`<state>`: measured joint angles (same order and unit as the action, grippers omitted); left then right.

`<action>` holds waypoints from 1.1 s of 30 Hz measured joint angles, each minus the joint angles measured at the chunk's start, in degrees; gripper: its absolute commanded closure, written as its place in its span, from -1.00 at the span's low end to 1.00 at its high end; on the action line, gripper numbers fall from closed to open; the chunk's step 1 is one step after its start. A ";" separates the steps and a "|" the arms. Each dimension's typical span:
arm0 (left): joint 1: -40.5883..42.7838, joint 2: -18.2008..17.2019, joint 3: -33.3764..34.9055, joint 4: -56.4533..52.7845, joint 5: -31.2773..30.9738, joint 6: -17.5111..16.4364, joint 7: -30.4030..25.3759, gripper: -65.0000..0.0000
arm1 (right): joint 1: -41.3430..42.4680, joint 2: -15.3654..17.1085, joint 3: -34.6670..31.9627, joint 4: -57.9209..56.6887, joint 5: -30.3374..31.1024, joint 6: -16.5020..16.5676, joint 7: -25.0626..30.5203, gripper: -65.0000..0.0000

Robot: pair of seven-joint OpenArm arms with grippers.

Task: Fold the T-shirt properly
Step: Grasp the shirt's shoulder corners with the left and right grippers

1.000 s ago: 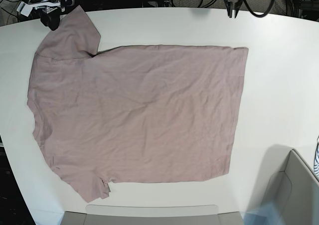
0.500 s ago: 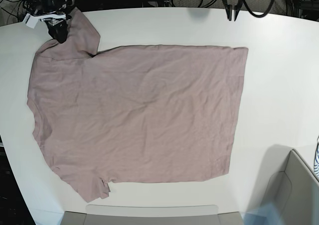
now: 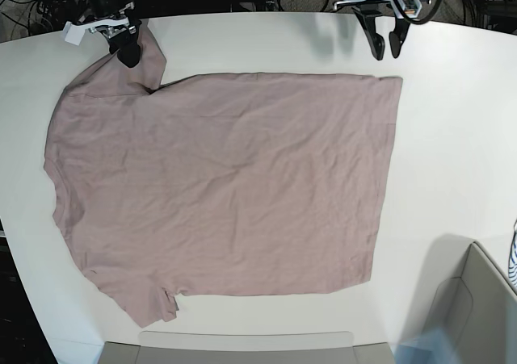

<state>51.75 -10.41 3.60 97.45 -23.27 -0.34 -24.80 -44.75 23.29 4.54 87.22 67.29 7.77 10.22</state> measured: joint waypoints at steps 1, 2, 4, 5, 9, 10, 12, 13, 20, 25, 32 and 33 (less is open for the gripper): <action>0.00 -1.57 0.52 1.09 -4.85 -0.26 2.08 0.29 | 0.04 0.04 0.02 0.00 0.02 -0.02 -0.17 0.21; -0.31 -3.28 0.59 1.62 -9.42 -2.47 4.04 0.29 | 0.00 0.02 0.07 -0.02 0.02 -0.02 -0.11 0.21; -0.55 -5.70 0.81 2.05 -20.09 -6.73 8.26 0.29 | 0.00 0.20 0.07 -0.11 -0.02 0.00 -0.02 0.21; -0.94 -6.14 0.72 2.08 -24.06 -8.00 9.42 0.29 | -0.02 0.61 0.04 -0.11 -0.07 0.00 -0.15 0.21; -5.07 -10.08 -1.03 -0.31 -40.15 -10.49 22.03 0.29 | -0.17 1.27 0.07 -0.11 -0.13 0.07 -0.48 0.21; -6.14 -10.99 -1.64 -1.51 -42.21 -10.34 23.89 0.29 | -0.17 1.20 0.07 -0.11 -0.13 0.07 -0.39 0.21; -8.63 -11.76 -3.56 -4.02 -45.68 -9.57 26.62 0.29 | -0.20 1.07 0.07 -0.22 -0.15 0.02 -0.11 0.21; -9.49 -11.85 -4.44 -4.90 -46.34 -9.27 27.45 0.29 | -0.22 1.09 0.07 -0.22 -0.15 0.02 0.04 0.21; -10.47 -11.17 -5.31 -6.25 -46.88 -10.36 29.29 0.29 | -0.24 1.44 0.07 -0.20 -0.15 0.09 -0.31 0.21; -14.29 -11.30 -5.33 -9.90 -47.39 -11.78 29.38 0.29 | -0.20 1.42 0.07 -0.20 -0.15 0.09 -0.33 0.21; -21.46 -11.69 -5.75 -15.76 -46.80 -12.44 36.20 0.29 | -0.20 1.53 0.07 -0.11 -0.15 0.09 -0.33 0.21; -21.77 -11.69 -5.75 -16.02 -46.77 -12.41 36.17 0.29 | -0.20 1.97 -0.02 -0.07 -0.17 0.07 -0.42 0.21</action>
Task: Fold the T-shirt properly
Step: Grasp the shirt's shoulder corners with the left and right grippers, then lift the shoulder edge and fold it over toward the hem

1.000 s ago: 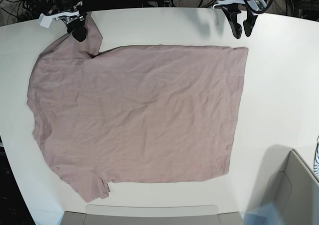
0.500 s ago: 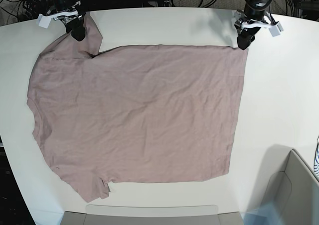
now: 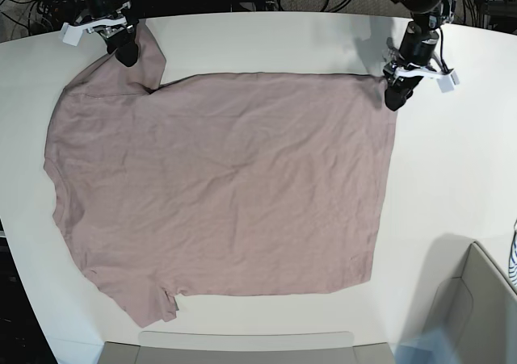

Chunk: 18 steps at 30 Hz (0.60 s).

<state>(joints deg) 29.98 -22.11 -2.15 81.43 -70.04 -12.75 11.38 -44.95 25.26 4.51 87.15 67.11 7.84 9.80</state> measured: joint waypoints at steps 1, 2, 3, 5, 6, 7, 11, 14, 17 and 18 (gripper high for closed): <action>-0.04 0.02 0.00 -0.22 0.13 -0.22 -0.09 0.29 | 0.00 0.61 -0.15 0.02 0.00 0.02 -0.42 0.22; -0.11 0.00 0.00 -0.33 0.20 -0.42 -0.07 0.29 | 0.00 1.16 -0.24 0.02 0.00 0.02 -0.55 0.25; -0.11 0.02 0.00 -0.35 0.33 -0.42 -0.07 0.30 | -0.02 1.40 -0.24 0.02 0.02 -0.04 -0.50 0.33; -0.09 0.00 0.00 -0.26 0.42 -0.42 -0.07 0.43 | -0.13 1.68 -0.24 -0.04 0.04 -0.63 -0.55 0.58; -0.11 0.00 0.00 -0.24 0.63 -0.39 0.13 0.53 | -0.15 1.68 -0.13 -0.13 0.00 -0.87 -0.70 0.71; -0.11 -0.02 0.07 -0.24 1.46 -0.33 0.46 0.66 | -0.15 1.66 -0.13 -0.17 0.04 -1.25 -0.74 0.85; 0.00 -0.17 0.15 -0.24 1.44 -0.20 0.39 1.00 | -0.28 2.78 -0.15 -0.26 0.02 -1.44 -1.31 1.00; -0.15 -0.48 0.13 -0.24 1.73 -0.35 3.15 1.00 | -0.79 4.90 -0.13 -0.28 0.00 -1.42 -1.81 1.00; -0.31 -0.74 -0.50 0.09 1.62 -0.35 6.49 1.00 | -1.07 4.81 0.09 0.07 0.02 -2.16 -1.05 1.00; -0.26 -0.74 -0.50 0.33 1.62 -0.37 6.60 1.00 | -1.70 4.72 0.39 0.85 0.00 -2.32 -1.62 1.00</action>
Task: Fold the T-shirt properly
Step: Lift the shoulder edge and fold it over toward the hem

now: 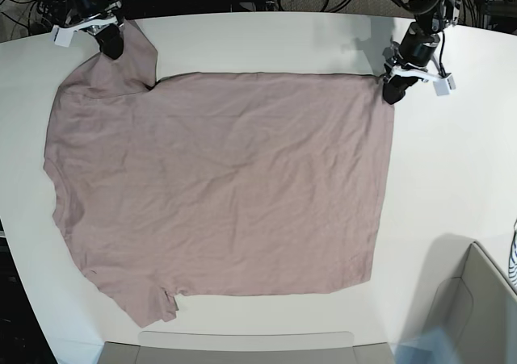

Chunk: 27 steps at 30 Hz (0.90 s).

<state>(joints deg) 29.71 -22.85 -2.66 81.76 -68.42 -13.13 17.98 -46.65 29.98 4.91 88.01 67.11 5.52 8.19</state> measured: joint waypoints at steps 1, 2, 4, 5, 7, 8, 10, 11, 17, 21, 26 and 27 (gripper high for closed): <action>0.11 0.00 0.00 0.39 -0.02 0.39 0.15 1.00 | -1.07 -0.20 1.01 0.94 -0.09 -0.04 -1.20 1.00; 0.28 0.02 -0.31 0.79 -0.13 0.92 0.61 1.00 | -2.56 -0.48 2.27 1.99 -0.83 -0.24 -1.64 1.00; 1.46 0.37 -2.62 1.70 -1.11 1.18 2.82 1.00 | -4.81 -1.70 5.20 3.41 -0.85 -1.09 -1.18 1.00; 2.95 0.46 -3.43 2.12 -1.25 0.76 2.97 1.00 | -5.49 -2.43 6.36 4.31 -0.85 -1.16 -1.14 1.00; 6.01 0.66 -5.07 3.48 -2.36 0.22 2.78 1.00 | -6.93 -3.21 8.57 6.32 -1.95 -0.74 -1.44 1.00; 6.84 0.63 -5.57 4.04 -2.40 -0.17 2.67 1.00 | -7.67 -3.37 9.51 7.04 -3.41 -0.39 -1.36 1.00; 7.82 0.63 -6.14 5.05 -2.78 0.17 2.78 1.00 | -8.87 -4.37 11.58 7.98 -4.61 -0.42 -1.05 1.00; 8.55 0.63 -6.47 5.66 -2.54 0.96 2.93 1.00 | -9.35 -5.35 12.63 8.24 -7.02 -0.66 -0.96 1.00; 15.47 -0.33 -9.68 10.03 -1.79 1.66 4.48 1.00 | -11.61 -14.51 19.17 11.43 -12.44 8.59 -1.86 1.00; 17.57 -0.33 -11.37 13.40 -1.09 2.93 4.55 1.00 | -12.39 -17.79 23.17 12.17 -13.33 12.79 -1.88 1.00; 16.92 -0.17 -11.28 17.70 -1.51 2.80 4.68 1.00 | -12.22 -17.16 23.76 13.62 -13.14 12.74 -1.97 1.00; 16.79 -0.22 -11.28 17.94 -1.53 2.80 4.70 1.00 | -12.13 -16.83 23.76 14.21 -13.16 12.76 -1.99 1.00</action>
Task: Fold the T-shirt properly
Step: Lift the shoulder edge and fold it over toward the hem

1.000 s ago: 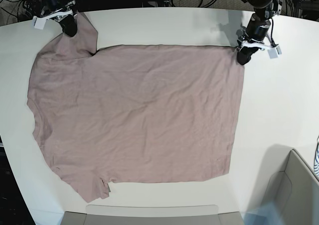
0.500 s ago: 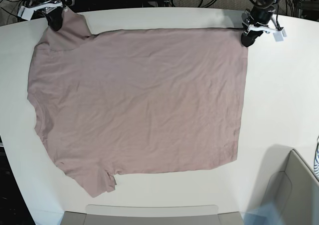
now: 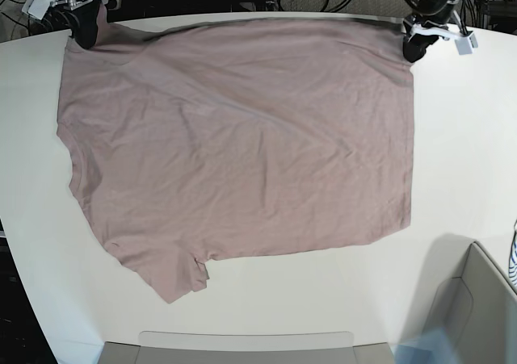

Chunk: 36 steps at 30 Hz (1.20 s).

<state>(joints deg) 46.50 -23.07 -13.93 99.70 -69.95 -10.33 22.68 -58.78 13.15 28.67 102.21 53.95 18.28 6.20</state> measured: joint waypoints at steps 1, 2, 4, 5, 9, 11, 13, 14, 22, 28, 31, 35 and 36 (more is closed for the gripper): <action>-0.17 -0.09 0.00 0.09 -0.02 0.00 -0.02 1.00 | 0.09 0.44 0.00 0.44 0.00 0.02 0.00 1.00; -0.33 -0.13 0.00 0.13 -0.17 0.00 -0.02 1.00 | 0.22 0.98 0.00 0.79 0.00 0.13 0.02 1.00; -0.44 -0.11 -0.02 0.44 -0.15 0.22 0.02 1.00 | 0.74 1.77 0.02 0.81 0.02 0.17 0.09 1.00; -0.85 -0.04 0.00 0.87 -0.15 0.92 0.17 1.00 | 1.38 1.92 0.04 0.74 -0.02 0.15 -0.09 1.00; -1.92 0.00 0.00 3.02 -0.20 6.56 0.20 1.00 | 3.21 3.13 0.04 0.70 -0.02 0.20 -0.31 1.00; -2.40 -0.02 -0.02 3.74 -0.20 7.76 0.00 1.00 | 4.42 4.13 0.20 0.68 -0.02 0.20 -4.09 1.00; -4.42 -0.09 0.04 3.82 -0.11 8.35 0.70 1.00 | 7.45 3.85 0.81 0.57 -0.22 0.20 -9.49 1.00; -5.40 -0.09 -0.02 3.78 -0.11 8.55 1.79 1.00 | 8.92 3.58 1.68 0.59 -0.31 0.28 -12.09 1.00; -13.86 0.20 -0.11 3.56 -0.20 14.08 8.87 1.00 | 22.21 1.18 8.24 0.68 -11.72 0.85 -26.32 1.00; -18.12 0.20 -0.11 3.17 0.02 17.68 9.57 1.00 | 30.21 0.81 8.57 0.66 -20.24 1.25 -34.01 1.00; -20.59 0.13 -0.11 2.23 0.02 18.91 9.79 1.00 | 33.59 0.74 8.24 0.63 -23.15 1.44 -37.94 1.00; -24.44 0.17 -0.11 -0.70 0.31 20.13 14.88 1.00 | 39.28 0.76 7.87 0.46 -27.47 2.25 -42.58 1.00; -25.62 0.20 -0.11 -1.42 0.42 20.15 15.04 1.00 | 40.89 0.81 7.34 0.42 -28.98 3.58 -43.32 1.00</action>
<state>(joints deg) 20.88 -22.87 -14.04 98.28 -69.54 9.82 37.71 -17.89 13.96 36.01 102.63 24.97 21.87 -37.12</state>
